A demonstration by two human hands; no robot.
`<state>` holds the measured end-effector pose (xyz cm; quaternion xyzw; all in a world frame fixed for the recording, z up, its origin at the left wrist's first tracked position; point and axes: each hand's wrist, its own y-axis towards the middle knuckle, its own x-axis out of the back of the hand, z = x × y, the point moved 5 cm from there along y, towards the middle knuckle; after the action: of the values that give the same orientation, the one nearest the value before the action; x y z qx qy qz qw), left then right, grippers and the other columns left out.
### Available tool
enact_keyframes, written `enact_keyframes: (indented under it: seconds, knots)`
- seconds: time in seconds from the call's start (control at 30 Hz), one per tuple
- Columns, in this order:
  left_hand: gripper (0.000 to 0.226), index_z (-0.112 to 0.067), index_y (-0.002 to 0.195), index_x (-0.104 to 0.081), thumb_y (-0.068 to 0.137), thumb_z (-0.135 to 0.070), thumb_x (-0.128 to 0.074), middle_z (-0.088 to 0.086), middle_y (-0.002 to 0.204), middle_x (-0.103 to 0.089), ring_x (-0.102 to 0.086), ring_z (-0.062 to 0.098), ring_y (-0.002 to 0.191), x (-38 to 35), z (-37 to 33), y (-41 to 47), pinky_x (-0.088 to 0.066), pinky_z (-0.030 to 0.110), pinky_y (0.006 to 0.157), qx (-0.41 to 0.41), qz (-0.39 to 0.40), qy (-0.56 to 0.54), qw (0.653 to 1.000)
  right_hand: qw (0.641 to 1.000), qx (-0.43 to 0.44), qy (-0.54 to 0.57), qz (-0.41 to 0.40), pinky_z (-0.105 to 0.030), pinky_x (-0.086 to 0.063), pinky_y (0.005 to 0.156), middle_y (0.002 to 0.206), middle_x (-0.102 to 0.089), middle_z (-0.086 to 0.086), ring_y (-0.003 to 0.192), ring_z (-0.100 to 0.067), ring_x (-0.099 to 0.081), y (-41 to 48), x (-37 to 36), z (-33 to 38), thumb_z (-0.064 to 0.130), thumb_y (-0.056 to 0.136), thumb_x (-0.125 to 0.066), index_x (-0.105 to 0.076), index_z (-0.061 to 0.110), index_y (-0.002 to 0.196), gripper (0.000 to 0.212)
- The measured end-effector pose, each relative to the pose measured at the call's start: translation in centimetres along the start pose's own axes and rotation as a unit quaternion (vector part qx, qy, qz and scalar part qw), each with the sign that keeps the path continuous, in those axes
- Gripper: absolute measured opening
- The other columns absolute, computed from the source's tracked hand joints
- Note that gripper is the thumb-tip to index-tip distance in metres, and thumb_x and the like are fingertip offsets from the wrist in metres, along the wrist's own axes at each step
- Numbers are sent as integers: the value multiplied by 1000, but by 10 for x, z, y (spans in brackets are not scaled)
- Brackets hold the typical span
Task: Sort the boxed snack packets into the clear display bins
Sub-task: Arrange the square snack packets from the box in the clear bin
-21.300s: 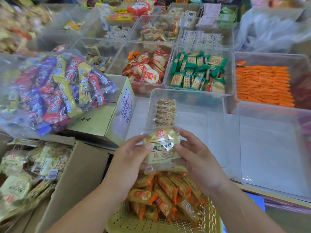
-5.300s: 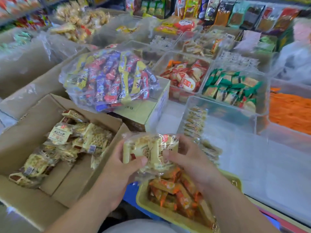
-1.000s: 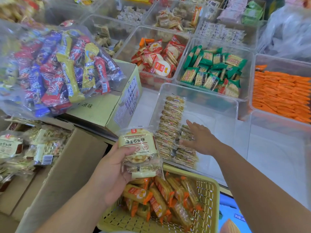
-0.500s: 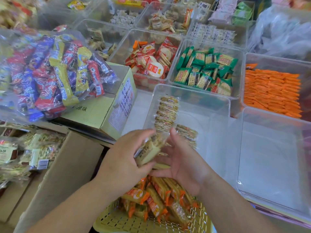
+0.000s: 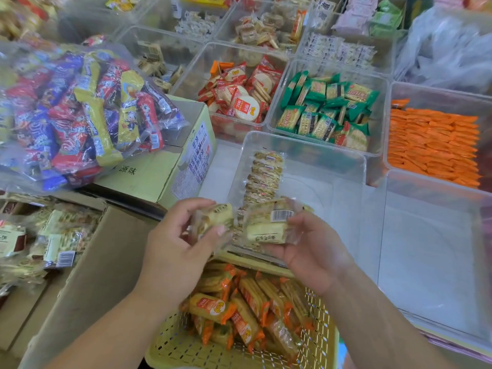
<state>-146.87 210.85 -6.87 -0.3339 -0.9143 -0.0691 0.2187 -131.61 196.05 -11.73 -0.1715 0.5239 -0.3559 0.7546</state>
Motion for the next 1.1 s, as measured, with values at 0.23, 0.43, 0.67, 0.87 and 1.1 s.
enact_keyframes:
  seconds: [0.23,0.43,0.67,0.87,1.1]
  knots:
    - [29,-27,118,-65,99,-6,-60,5,101,-79,-76,21,81,-7,43,5,-61,36,59,266,-25,-336,903,914,251,-269,-173,-48,-61,82,113,-74,-3,101,-26,-73,31,43,94,2,99,-39,-57,24,134,45]
    - [39,-19,124,-65,86,-15,-70,8,112,-78,-77,21,89,-5,57,-1,-64,32,67,279,-13,-348,895,608,241,-737,-171,-29,-37,88,146,-54,-10,124,-35,-54,95,72,116,12,104,-43,-37,29,154,53]
    - [33,-13,120,-68,87,-14,-69,13,112,-77,-77,27,95,-1,60,-4,-65,40,75,275,-3,-353,894,548,112,-827,-59,-42,-41,106,146,-51,-15,127,-37,-49,130,84,80,0,97,-43,-49,26,146,56]
    - [59,-28,123,-63,80,10,-76,4,113,-77,-76,24,100,0,59,-5,-60,31,72,258,3,-293,921,534,84,-838,-78,-43,-48,88,133,-61,-14,106,-33,-57,132,89,77,30,102,-36,-34,25,147,45]
    - [42,-38,97,-78,71,-5,-84,-8,109,-76,-70,12,106,5,22,0,-55,30,88,47,21,-98,994,394,44,-911,-109,-58,-18,118,167,-19,1,154,-34,-9,131,88,75,41,102,-30,-27,33,155,54]
